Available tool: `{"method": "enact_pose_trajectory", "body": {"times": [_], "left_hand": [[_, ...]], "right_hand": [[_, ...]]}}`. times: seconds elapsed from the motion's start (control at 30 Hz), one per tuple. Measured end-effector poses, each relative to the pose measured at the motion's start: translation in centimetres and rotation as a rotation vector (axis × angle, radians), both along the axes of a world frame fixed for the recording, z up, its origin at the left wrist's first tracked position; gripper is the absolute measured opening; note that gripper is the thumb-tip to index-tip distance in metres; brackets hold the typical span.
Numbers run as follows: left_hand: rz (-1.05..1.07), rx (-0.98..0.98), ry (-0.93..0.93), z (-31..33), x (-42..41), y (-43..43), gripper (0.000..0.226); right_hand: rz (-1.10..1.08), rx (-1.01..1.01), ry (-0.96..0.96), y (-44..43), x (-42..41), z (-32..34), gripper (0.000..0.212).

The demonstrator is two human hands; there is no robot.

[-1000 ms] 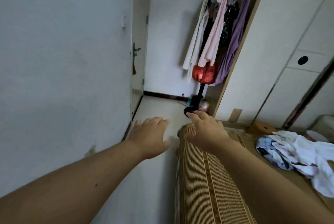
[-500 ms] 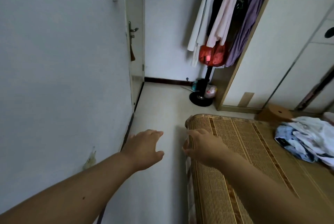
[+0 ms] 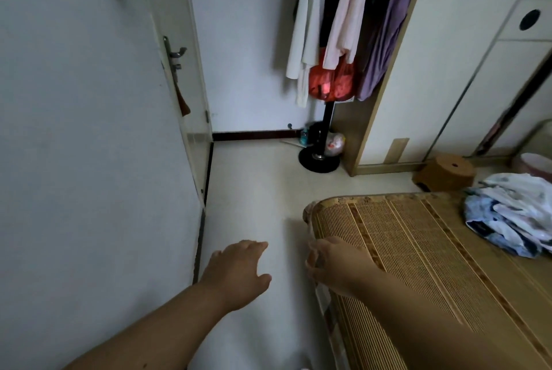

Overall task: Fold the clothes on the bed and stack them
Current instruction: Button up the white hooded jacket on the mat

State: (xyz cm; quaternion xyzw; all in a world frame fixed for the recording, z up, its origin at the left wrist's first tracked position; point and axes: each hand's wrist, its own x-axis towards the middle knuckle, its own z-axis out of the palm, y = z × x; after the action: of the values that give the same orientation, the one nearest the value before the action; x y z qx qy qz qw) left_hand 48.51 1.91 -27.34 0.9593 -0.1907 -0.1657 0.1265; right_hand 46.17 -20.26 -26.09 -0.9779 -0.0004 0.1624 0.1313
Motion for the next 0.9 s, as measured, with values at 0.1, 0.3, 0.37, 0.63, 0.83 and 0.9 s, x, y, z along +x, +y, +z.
{"method": "enact_pose_trajectory", "body": {"times": [0.1, 0.3, 0.37, 0.63, 0.83, 0.9], "left_hand": [[-0.008, 0.036, 0.010, -0.5, 4.9, -0.6, 0.068], [-0.006, 0.027, -0.021, 0.3, 17.8, -5.1, 0.065], [-0.005, 0.010, -0.034, 0.7, 21.8, -7.1, 0.064], [-0.007, -0.006, -0.042, 1.6, 34.5, -10.5, 0.062], [-0.052, -0.023, -0.064, 1.4, 46.4, -11.6, 0.066], [-0.081, -0.010, -0.070, 1.4, 51.4, -11.8, 0.069]], "right_hand": [[-0.005, 0.015, 0.013, -1.3, 4.7, -0.5, 0.059], [0.028, -0.021, 0.005, -5.2, 16.8, -0.4, 0.062], [0.036, -0.024, 0.019, -7.0, 21.0, 0.0, 0.059], [0.008, -0.002, 0.037, -10.8, 34.2, 0.7, 0.064], [-0.033, 0.000, 0.022, -11.6, 44.8, 0.0, 0.062], [-0.071, 0.008, 0.007, -11.8, 48.8, -0.3, 0.060]]}}
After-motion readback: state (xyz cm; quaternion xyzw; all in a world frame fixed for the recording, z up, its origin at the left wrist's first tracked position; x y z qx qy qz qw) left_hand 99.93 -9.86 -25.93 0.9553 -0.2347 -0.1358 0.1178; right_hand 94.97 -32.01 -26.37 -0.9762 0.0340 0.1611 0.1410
